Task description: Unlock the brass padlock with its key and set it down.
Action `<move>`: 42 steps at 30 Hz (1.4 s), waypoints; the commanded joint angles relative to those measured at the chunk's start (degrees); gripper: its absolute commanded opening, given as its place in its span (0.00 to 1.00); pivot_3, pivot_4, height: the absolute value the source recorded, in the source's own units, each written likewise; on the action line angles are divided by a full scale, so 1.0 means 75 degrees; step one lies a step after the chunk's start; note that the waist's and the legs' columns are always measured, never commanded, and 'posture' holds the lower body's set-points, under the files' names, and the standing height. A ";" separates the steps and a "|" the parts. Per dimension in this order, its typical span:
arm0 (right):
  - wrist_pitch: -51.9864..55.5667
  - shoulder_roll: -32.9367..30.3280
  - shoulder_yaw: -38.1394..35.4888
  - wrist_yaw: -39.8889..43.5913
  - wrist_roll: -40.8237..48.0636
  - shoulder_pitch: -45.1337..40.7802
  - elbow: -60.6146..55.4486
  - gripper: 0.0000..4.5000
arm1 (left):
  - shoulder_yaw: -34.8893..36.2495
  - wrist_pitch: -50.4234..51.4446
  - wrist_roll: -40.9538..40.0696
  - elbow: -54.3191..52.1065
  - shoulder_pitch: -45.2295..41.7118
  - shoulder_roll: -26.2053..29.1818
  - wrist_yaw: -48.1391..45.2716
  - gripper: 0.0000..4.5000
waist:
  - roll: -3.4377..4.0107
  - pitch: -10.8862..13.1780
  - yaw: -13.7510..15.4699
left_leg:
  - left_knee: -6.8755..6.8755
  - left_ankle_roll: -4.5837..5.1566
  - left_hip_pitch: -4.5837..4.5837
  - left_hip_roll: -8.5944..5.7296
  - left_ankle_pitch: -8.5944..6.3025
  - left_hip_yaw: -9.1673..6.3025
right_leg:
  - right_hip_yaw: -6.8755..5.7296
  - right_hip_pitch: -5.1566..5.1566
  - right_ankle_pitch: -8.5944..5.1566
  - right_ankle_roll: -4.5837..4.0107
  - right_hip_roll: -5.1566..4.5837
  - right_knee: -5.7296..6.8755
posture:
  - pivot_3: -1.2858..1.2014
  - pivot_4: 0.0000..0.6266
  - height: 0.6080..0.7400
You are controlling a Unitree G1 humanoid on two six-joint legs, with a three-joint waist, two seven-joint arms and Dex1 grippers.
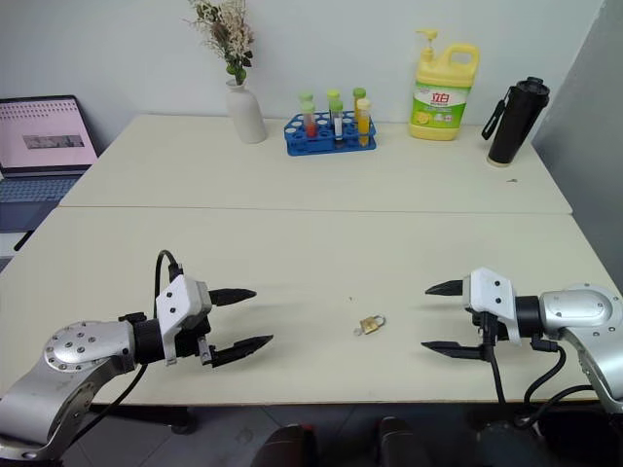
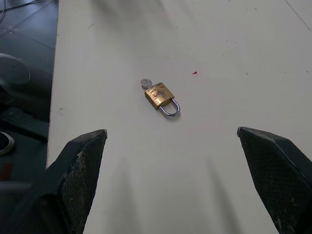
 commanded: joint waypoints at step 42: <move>-0.0960 0.2356 0.3663 0.1308 -0.2109 -0.4193 0.3345 1.00 | -0.0311 -0.0869 -0.0208 -0.0871 0.0125 0.0444 -0.1195 1.00 | 0.0005 0.0004 -0.0014 | 0.0003 0.0000 -0.0003 -0.0003 0.0000 0.0009 | -0.0009 -0.0008 0.0018 -0.0030 0.0000 0.0004 | 0.52 0.24 1.00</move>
